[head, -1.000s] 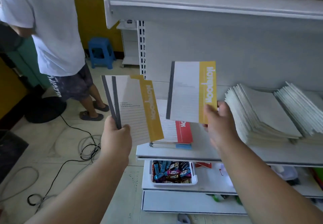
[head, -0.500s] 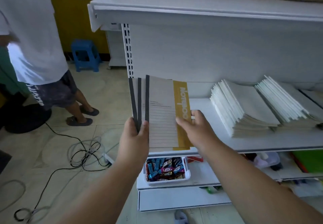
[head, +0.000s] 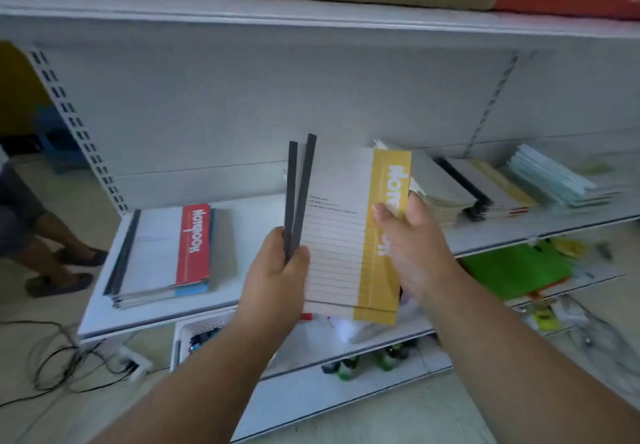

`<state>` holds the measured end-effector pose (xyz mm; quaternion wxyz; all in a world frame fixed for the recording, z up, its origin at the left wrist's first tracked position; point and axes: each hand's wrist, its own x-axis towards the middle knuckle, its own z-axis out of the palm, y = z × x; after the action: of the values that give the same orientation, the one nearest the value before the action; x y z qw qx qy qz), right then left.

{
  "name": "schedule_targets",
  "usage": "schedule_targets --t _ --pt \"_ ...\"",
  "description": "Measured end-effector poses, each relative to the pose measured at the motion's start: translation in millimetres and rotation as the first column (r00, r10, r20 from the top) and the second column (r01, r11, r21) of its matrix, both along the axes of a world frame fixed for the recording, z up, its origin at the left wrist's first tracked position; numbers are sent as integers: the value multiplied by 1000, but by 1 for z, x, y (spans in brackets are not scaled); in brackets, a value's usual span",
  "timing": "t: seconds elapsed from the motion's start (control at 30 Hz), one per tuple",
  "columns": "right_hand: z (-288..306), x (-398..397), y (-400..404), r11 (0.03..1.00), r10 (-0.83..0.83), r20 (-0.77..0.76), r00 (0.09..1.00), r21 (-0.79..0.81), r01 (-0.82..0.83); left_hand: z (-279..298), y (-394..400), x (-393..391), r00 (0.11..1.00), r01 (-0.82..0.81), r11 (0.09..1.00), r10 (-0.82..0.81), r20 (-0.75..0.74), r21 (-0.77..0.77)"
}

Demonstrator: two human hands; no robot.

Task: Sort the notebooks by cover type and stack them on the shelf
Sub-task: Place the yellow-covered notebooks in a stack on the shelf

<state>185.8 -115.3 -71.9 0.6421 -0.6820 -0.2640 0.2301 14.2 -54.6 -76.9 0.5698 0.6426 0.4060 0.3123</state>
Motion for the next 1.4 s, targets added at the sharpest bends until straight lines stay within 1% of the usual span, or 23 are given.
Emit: schedule_targets --t 0.1,0.2,0.27,0.37,0.43,0.47,0.57,0.63,0.73,0.8,0.87,0.93,1.0,1.07,1.13,1.2,1.23,1.33,1.37,1.4 --pt "6 76 -58 997 5 0 1000 -74 -5 1 -45 76 998 64 998 -64 -17 -8" --pt "16 142 -104 997 -36 -22 999 -74 34 5 -84 148 992 128 992 -128 -16 10" --pt "19 179 -123 995 -80 -40 996 -68 77 8 -101 189 990 140 990 -139 -19 19" --pt "21 230 -136 989 -91 -21 996 -116 88 10 -114 241 985 171 985 -172 -33 -31" --pt "21 264 -134 975 -109 39 993 -192 114 11 -115 270 980 197 979 -199 -34 -49" --pt "22 280 -133 965 -114 70 991 -228 128 11 -113 286 977 210 977 -211 -41 -30" --pt "23 328 -129 924 -87 154 984 -356 138 9 -102 333 962 234 970 -221 -160 69" --pt "29 359 -125 882 -23 246 969 -451 136 7 -95 362 943 257 962 -229 -239 91" --pt "30 407 -111 803 62 376 925 -569 178 5 -86 406 909 290 952 -243 -339 95" --pt "25 438 -97 757 135 439 888 -624 193 2 -79 435 893 290 945 -210 -398 152" --pt "17 465 -79 735 216 475 853 -654 179 -6 -72 461 877 259 943 -138 -461 211" --pt "9 488 -59 705 321 515 795 -690 162 -14 -65 482 837 211 953 -62 -544 216" --pt "1 509 -41 667 410 545 731 -726 167 -20 -59 500 776 185 963 -19 -630 198" --pt "-4 523 -23 613 478 553 682 -766 192 -19 -54 515 737 152 971 15 -676 187" --pt "-11 529 -6 561 537 534 653 -804 197 -15 -50 524 700 125 975 45 -712 185" --pt "-23 532 6 513 591 502 632 -838 186 -16 -48 532 639 122 974 70 -766 191" --pt "-29 531 9 510 600 502 623 -840 186 -17 -49 534 604 117 973 88 -792 198" --pt "-40 532 8 596 541 557 630 -783 181 -21 -53 538 486 108 953 199 -851 284" --pt "-41 532 7 627 515 578 633 -757 182 -22 -54 538 460 116 937 242 -854 329" --pt "-41 531 4 657 500 603 622 -732 181 -22 -55 537 455 126 923 272 -848 364"
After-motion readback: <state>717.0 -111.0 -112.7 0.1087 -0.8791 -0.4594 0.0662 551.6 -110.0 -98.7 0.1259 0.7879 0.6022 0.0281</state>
